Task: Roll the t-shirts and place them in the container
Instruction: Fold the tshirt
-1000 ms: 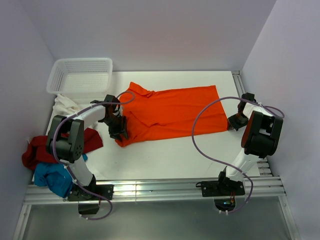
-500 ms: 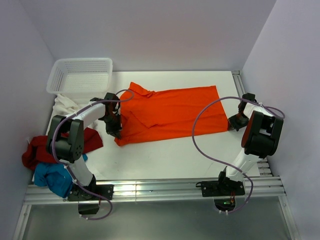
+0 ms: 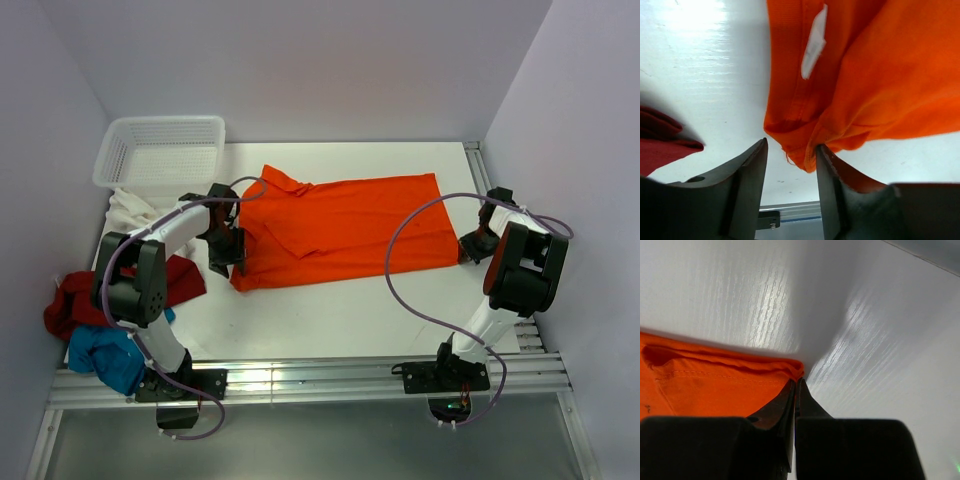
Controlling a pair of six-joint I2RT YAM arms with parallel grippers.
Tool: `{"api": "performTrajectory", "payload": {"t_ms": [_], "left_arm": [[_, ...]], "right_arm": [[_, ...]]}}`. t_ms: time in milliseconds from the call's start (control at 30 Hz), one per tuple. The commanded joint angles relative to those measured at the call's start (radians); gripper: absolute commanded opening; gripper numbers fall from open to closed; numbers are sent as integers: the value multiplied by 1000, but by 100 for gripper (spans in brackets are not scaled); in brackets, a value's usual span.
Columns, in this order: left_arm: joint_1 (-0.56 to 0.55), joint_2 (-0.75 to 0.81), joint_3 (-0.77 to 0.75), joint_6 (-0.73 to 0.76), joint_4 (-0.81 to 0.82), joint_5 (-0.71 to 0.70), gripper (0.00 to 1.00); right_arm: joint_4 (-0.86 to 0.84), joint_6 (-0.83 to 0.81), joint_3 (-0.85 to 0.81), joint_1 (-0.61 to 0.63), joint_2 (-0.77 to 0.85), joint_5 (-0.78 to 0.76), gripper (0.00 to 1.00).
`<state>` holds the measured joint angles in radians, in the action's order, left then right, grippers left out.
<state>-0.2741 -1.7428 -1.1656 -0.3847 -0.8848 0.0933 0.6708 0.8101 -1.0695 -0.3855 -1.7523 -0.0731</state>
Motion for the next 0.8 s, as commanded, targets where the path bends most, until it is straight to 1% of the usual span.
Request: {"api": "performTrajectory", "payload": {"t_ms": [0,167,400,600,700,767], "left_arm": [[1,71,7,13,0,69,50],[1,100,61,20,27,167,52],[0,129,95,30,55,236,53],[-8,100,112,14,52,175,51],[-8,83,106,10,56,151,46],[-8,68,106,10,66,140,40]], "right_arm": [[27,-5,-3,-19,17,-73,0],[23,-3,-1,-21,11,-60,0],[21,-3,0,-20,5,-50,0],[16,-3,5,-21,10,-48,0],[21,-3,0,-21,10,-48,0],[19,-3,0,-21,10,-45,0]]}}
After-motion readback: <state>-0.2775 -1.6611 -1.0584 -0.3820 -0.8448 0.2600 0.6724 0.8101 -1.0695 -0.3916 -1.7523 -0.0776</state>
